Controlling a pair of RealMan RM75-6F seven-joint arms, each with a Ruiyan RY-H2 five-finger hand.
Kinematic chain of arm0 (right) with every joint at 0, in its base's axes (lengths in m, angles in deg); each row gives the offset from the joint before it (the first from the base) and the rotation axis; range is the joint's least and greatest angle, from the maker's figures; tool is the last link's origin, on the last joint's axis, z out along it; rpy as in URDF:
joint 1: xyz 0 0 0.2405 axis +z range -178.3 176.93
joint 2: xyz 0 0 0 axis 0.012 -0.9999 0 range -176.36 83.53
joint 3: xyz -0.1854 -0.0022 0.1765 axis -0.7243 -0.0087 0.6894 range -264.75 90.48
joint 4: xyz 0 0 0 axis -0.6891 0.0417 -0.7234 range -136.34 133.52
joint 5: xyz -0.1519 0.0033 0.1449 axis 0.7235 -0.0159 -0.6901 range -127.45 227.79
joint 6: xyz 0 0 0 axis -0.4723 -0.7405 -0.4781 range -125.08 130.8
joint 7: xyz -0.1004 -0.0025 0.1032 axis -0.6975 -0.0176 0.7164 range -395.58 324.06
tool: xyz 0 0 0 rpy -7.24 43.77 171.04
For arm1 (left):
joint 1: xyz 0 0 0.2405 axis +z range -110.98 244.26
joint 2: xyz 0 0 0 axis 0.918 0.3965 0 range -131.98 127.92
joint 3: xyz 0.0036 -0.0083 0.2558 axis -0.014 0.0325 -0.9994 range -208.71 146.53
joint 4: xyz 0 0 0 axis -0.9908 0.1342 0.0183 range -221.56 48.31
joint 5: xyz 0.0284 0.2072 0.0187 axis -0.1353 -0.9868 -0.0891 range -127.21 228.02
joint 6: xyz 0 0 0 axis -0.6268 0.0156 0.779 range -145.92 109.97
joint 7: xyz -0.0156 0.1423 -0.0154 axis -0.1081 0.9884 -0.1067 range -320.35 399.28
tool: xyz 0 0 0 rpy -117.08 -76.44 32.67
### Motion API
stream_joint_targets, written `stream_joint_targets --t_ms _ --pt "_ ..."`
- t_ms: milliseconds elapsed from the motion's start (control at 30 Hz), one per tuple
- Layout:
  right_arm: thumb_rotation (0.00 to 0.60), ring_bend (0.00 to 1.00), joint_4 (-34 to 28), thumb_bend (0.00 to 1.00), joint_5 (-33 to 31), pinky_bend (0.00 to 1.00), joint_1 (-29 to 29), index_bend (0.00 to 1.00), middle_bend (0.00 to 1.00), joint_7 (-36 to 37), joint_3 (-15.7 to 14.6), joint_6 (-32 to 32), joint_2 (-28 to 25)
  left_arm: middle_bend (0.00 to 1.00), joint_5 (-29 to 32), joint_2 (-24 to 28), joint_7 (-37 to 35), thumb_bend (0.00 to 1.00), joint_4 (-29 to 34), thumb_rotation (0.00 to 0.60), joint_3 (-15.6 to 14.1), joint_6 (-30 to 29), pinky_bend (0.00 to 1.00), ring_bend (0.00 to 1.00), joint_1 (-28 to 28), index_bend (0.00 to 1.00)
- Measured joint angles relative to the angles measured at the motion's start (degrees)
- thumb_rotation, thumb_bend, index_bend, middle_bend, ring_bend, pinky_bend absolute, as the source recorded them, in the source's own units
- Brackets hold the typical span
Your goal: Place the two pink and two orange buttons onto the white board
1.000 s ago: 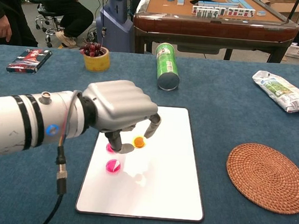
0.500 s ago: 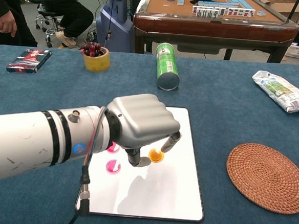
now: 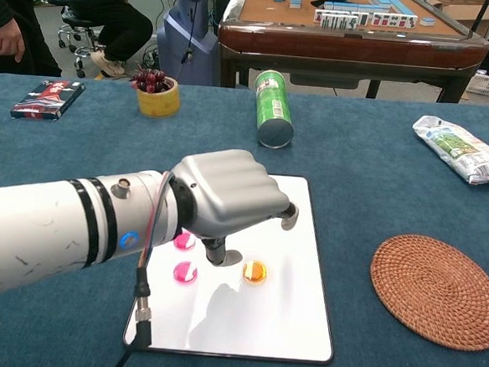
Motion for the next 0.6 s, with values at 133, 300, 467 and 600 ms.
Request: stream_joint_targets --t_ms 133,300,467,600 --pt "0.6 0.29 0.0 0.06 0.0 0.54 0.0 0.28 0.33 -0.2 0.0 -0.1 0.0 1.0 -0.5 1.4 -0.7 0.35 0.3 0.6 -0.3 -1.5 1.0 1.0 0.7 0.32" --pt "0.6 0.29 -0.1 0.06 0.2 0.54 0.2 0.29 0.33 -0.7 -0.1 -0.4 0.2 1.0 -0.6 4.6 -2.5 0.35 -0.1 0.6 -1.1 -3.1 1.0 1.0 2.5 0.35" --pt "0.6 0.29 -0.2 0.06 0.3 0.54 0.4 0.29 0.33 -1.7 -0.3 -0.8 0.5 1.0 0.1 7.9 -4.8 0.35 -1.2 0.6 -1.6 -4.0 1.0 1.0 4.3 0.37" --pt "0.6 0.29 -0.3 0.06 0.1 0.54 0.6 0.29 0.33 -2.4 -0.3 -1.3 0.7 1.0 0.8 10.1 -7.1 0.35 -2.3 0.6 -1.4 -4.3 1.0 1.0 5.7 0.38"
